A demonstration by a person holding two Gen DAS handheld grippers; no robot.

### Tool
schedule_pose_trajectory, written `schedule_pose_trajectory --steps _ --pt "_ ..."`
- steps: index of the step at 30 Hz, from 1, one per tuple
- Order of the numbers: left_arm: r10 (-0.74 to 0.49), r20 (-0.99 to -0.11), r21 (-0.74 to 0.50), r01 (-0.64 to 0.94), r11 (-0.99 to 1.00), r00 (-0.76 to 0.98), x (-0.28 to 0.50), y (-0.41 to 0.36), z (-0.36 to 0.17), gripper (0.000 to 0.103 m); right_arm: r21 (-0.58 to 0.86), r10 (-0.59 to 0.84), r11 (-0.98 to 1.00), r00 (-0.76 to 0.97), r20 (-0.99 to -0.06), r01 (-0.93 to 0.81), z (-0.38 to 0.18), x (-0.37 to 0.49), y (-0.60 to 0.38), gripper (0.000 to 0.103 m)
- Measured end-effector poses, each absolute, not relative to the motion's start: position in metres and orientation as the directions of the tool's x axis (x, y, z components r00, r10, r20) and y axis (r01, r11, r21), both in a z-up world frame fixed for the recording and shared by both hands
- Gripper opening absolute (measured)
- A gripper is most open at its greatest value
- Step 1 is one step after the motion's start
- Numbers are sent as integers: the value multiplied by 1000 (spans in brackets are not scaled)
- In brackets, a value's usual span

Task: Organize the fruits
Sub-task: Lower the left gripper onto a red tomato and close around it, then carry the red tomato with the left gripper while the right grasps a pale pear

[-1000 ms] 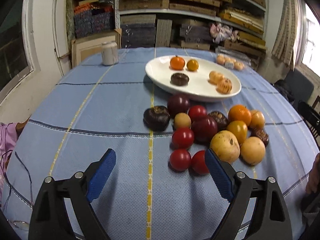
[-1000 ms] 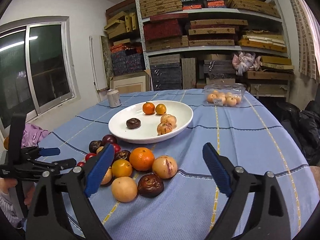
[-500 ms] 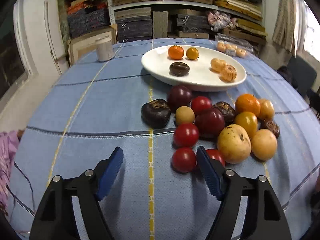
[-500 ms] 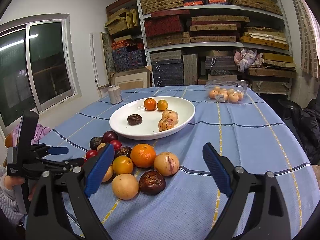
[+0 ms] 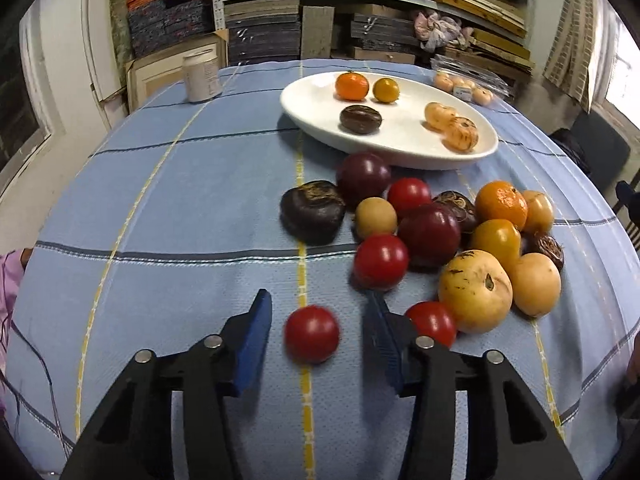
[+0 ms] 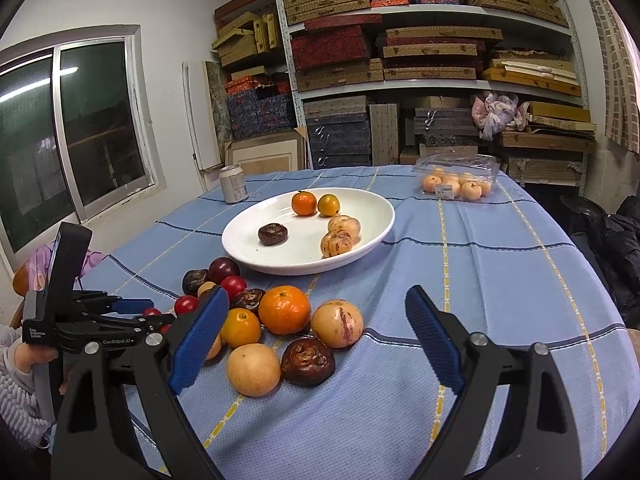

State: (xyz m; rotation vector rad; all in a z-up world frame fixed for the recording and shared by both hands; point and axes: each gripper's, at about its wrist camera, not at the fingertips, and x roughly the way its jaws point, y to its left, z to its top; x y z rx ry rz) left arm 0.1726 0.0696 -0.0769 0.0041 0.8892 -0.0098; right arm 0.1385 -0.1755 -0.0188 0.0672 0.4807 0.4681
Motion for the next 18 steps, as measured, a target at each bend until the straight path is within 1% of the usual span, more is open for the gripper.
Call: schedule_pose_trajectory --steps 5,11,14,15,16,18 --pt "-37 -788 -43 4 999 615 172 77 -79 48 172 450 892 782 -431 -418 -19 139 -175 88" --pt "-55 -790 -66 5 998 610 166 81 -79 48 175 452 891 781 -432 -419 -20 139 -174 88" --pt "-47 -792 -61 -1 998 609 166 81 -79 43 174 451 891 781 -432 -419 -20 139 -174 88" --pt "-48 -792 -60 1 998 609 167 80 -78 36 174 452 891 780 -433 -419 -20 139 -174 88" --pt "-49 -792 -60 2 998 609 167 81 -78 31 175 452 891 780 -433 -420 -20 139 -173 88" --pt "-54 -791 -63 5 998 609 166 81 -78 26 176 452 891 780 -433 -418 -20 140 -173 88"
